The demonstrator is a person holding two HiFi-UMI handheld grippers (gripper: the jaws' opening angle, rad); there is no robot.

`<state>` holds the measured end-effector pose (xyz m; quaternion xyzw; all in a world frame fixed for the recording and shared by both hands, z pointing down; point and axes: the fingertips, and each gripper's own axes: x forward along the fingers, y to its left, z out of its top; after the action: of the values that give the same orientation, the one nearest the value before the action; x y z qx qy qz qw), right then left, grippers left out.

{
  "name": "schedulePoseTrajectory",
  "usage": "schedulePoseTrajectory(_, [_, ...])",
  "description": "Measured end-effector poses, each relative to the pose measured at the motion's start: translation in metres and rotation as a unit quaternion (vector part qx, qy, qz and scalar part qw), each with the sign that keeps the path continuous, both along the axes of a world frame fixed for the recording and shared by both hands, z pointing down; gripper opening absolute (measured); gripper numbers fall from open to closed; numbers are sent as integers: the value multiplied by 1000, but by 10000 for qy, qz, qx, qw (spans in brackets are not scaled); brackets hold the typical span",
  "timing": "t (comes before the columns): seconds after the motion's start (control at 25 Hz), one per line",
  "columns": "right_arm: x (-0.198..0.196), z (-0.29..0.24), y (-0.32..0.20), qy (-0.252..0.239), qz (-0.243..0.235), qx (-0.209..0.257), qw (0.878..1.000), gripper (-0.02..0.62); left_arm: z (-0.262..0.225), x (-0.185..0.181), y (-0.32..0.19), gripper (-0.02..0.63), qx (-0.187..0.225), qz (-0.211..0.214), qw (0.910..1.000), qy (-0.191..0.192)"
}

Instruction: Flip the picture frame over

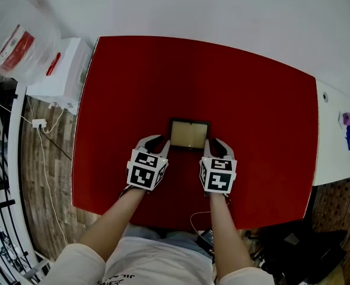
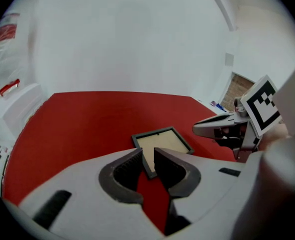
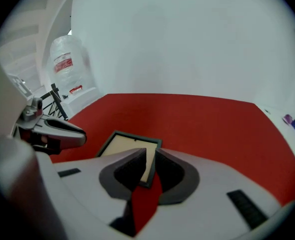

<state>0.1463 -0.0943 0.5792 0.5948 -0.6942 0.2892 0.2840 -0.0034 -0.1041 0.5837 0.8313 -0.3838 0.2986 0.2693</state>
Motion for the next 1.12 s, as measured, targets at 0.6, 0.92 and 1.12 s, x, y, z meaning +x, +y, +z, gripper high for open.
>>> schedulePoseTrajectory(0.6, [-59,-108,105,-40,-478,418,9980,5,-111,-30,95,6,676,8,9977,-8])
schedulePoseTrajectory(0.92, [-77,-114,153,-217,-373,378,9984,5,-126,-42,142,6,906,-461,9948,64])
schedulePoseTrajectory(1.12, [-67,-119,157,-140,-253,511,9983,5,-139,-41,137,6,1023,-611,9927,193])
